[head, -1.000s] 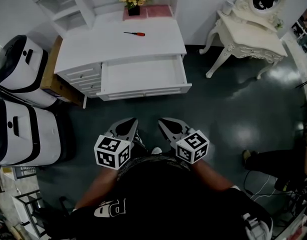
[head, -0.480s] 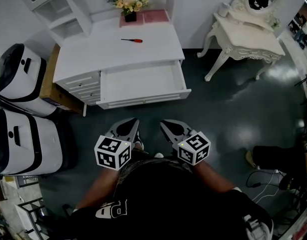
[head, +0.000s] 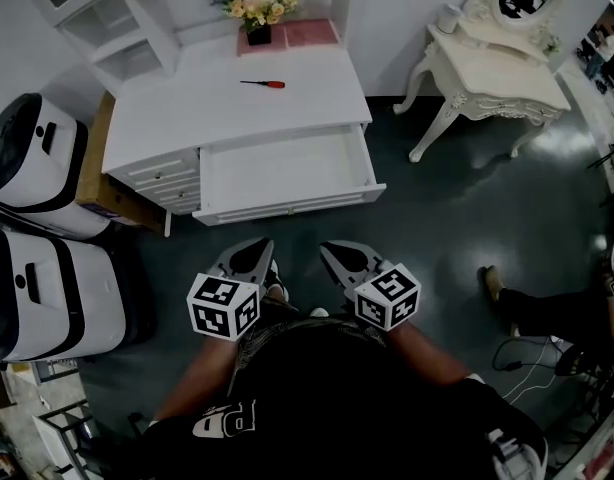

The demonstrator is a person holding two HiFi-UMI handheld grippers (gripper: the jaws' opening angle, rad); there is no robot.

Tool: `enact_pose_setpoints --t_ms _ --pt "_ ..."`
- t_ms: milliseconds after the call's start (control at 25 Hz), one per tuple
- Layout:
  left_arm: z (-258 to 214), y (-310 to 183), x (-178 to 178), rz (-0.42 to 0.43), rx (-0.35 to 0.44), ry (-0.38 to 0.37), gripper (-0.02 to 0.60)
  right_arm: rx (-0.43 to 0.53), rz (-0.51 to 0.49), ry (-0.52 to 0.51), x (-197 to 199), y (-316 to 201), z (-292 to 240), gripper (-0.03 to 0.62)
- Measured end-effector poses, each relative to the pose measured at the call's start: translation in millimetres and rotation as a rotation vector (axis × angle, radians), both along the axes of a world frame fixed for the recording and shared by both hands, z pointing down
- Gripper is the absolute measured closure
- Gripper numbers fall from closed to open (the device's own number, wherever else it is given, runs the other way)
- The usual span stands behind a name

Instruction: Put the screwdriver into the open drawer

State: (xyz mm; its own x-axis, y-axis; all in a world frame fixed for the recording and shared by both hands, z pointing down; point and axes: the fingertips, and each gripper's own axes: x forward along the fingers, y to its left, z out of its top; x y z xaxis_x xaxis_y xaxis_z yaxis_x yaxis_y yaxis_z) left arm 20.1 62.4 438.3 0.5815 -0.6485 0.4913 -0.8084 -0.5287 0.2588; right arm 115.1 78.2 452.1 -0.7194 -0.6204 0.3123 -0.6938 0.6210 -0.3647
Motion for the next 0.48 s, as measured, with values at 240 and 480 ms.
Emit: enact_pose_setpoints --t_ms 240,480 --pt "6.5 -25.1 -11.4 -0.011 -0.017 0.003 0.566 -0.015 -0.002 0.01 -8.8 -23.8 4.5 0.585" --pt "11.4 -47.7 -18.2 -0.008 -0.035 0.01 0.566 -0.043 -0.017 0.018 -24.0 -46.2 10.5 0.585"
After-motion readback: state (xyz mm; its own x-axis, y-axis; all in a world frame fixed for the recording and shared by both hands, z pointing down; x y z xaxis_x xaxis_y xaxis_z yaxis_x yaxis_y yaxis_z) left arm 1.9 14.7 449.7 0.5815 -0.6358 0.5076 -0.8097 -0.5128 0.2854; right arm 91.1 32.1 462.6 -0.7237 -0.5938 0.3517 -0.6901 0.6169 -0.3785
